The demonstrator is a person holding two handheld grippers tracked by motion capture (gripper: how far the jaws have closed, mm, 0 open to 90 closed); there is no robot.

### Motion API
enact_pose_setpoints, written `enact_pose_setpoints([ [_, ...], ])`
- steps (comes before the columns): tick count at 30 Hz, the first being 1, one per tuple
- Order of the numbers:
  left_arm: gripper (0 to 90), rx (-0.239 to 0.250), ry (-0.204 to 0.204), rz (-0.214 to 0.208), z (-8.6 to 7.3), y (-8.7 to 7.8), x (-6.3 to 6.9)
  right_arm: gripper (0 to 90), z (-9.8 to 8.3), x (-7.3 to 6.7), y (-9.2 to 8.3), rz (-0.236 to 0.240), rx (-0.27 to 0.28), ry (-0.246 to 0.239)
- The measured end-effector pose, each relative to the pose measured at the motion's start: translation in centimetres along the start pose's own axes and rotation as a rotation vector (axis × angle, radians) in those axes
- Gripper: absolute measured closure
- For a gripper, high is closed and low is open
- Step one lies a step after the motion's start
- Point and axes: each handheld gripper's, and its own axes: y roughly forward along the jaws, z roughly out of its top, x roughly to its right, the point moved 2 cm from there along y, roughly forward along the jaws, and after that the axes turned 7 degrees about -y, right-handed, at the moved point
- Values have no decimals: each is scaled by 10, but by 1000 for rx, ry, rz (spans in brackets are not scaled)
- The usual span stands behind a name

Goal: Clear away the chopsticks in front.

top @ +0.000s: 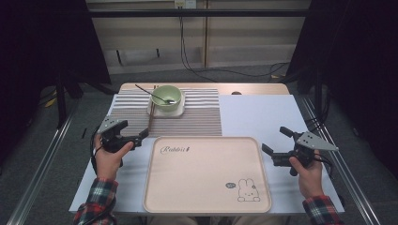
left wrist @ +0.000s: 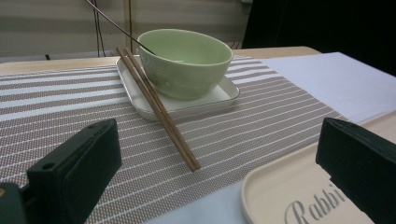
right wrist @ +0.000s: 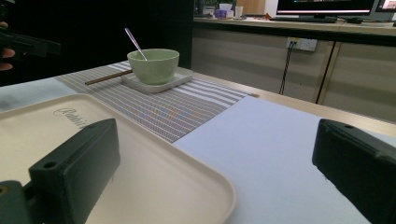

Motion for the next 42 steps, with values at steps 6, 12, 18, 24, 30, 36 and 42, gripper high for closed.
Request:
enact_pose_setpoints([
  [6,0,-3,-24,31,8,15,-2,5,0,0,0,0,-1,-5],
  [12,0,-20,-42,54,15,26,-5,5,0,0,-1,2,-4,-1],
  [18,0,-40,-47,113,19,36,-14,5,0,1,0,2,3,-4],
  [24,11,-34,-59,147,22,44,-23,5,0,0,0,0,-3,-2],
  [30,64,-51,-47,173,24,53,-27,5,0,1,0,-4,0,-6],
  [36,123,-73,-49,197,26,61,-29,5,0,1,0,-2,-2,-6],
  [42,223,-79,-74,233,29,66,-32,5,0,2,0,-1,-1,-5],
])
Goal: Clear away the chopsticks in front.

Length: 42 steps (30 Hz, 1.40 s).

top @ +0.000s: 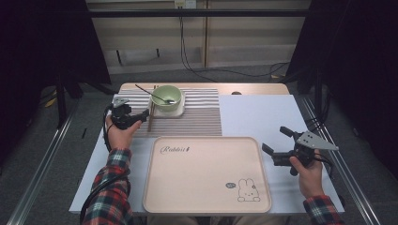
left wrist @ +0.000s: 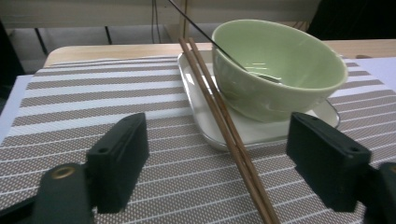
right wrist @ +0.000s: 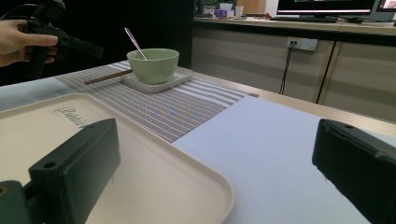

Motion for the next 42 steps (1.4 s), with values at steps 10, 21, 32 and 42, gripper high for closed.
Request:
enact_pose_setpoints([
  [10,411,-19,8,10,1,10,4,5,-1,1,0,1,-2,-2],
  [21,587,-114,-67,34,1,27,7,5,-1,1,1,1,-5,6],
  [32,666,-152,-86,45,3,43,7,5,-3,2,1,3,-8,0],
  [42,661,-162,-92,65,4,51,8,5,-4,3,2,8,-13,1],
])
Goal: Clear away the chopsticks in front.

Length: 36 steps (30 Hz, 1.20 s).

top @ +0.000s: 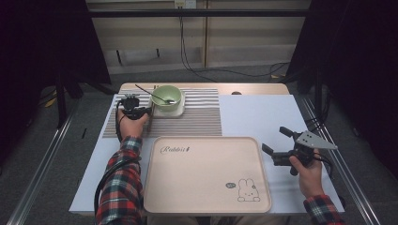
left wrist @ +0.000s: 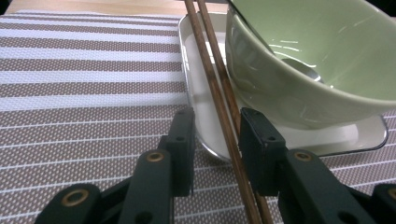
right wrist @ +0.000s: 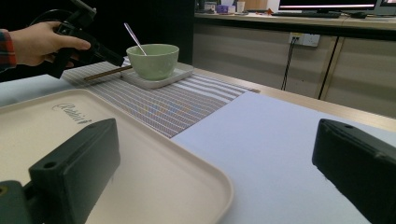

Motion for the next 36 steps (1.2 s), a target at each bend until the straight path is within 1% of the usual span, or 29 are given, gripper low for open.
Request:
enact_pose_setpoints([
  [1,661,-7,9,-1,0,0,0,5,0,0,0,0,1,2],
  [2,662,-5,10,5,0,0,0,5,0,0,0,0,3,2],
  [4,662,-10,6,0,0,1,1,5,0,0,-1,-1,2,3],
  [5,657,-5,-1,6,0,2,2,5,0,0,0,0,4,6],
  [6,662,-16,17,19,0,2,1,5,0,0,0,1,3,6],
  [7,668,-5,-3,18,0,3,1,5,0,0,0,1,2,5],
  [9,666,-16,6,22,0,3,0,5,0,0,0,2,3,6],
  [11,661,-21,5,21,0,3,0,5,0,1,-1,3,2,5],
  [13,660,-20,-10,21,-1,5,1,5,0,0,0,0,4,10],
  [16,667,-28,-8,28,0,6,0,5,0,0,0,5,3,6],
  [17,673,-21,-19,36,0,6,0,5,0,0,-1,5,4,7],
  [19,683,-37,-20,36,-1,7,-1,5,0,1,0,5,2,5],
  [20,687,-38,-34,33,-1,8,-1,5,-1,1,-1,3,1,6],
  [21,703,-45,-39,36,-2,8,-2,5,-1,1,-1,4,0,6],
  [22,715,-37,-69,32,-2,9,-1,5,-1,1,-1,5,0,6],
  [23,722,-52,-53,28,-2,9,-2,5,-1,1,-1,5,0,5],
  [25,750,-46,-74,31,-2,10,-3,5,-1,1,-1,6,1,2],
  [26,762,-41,-77,39,-2,10,-3,5,-1,1,-1,5,1,1],
  [27,770,-45,-79,35,-2,10,-4,5,-1,1,-1,8,-2,7],
  [28,784,-39,-94,32,-2,10,-4,5,-1,1,-1,5,-2,7],
  [30,811,-33,-98,39,-1,9,-5,5,-1,2,-1,5,0,7],
  [31,824,-38,-83,43,-1,8,-5,5,-2,2,-1,4,0,5],
  [34,852,-26,-102,42,1,8,-5,5,-2,2,-1,5,-4,5],
  [35,853,-44,-78,44,1,7,-5,5,-2,2,-1,6,-6,5],
  [36,853,-40,-88,51,2,8,-2,5,-2,2,-1,6,-5,4],
])
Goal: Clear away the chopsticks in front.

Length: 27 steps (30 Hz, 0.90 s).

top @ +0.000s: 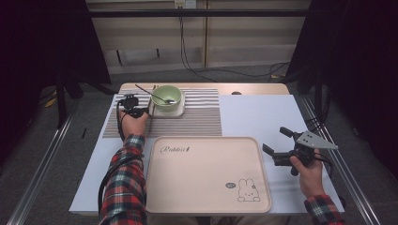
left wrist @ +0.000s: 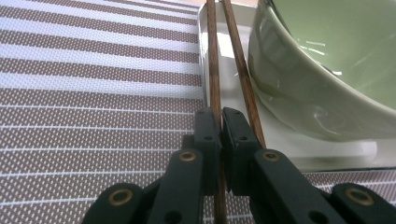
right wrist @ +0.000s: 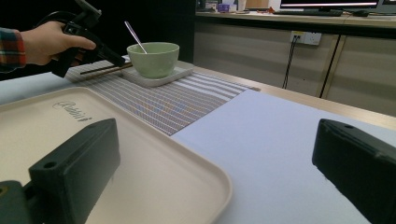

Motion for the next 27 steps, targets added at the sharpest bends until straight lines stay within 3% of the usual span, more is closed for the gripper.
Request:
enact_pose_setpoints([
  [2,855,-16,6,4,1,-1,0,5,0,0,0,-2,2,-1],
  [4,855,-24,-36,-11,1,-2,0,5,0,1,-1,5,2,-3],
  [6,856,-38,-42,-21,1,-4,0,5,0,0,-1,2,-2,4],
  [18,858,-21,-104,-41,-1,-25,-5,5,-1,3,-2,-2,3,5],
  [25,858,-9,-158,-39,-13,-41,-7,5,-1,3,-3,-2,3,5],
  [27,858,-26,-172,-44,-17,-46,-9,5,-1,2,-3,-1,5,9],
])
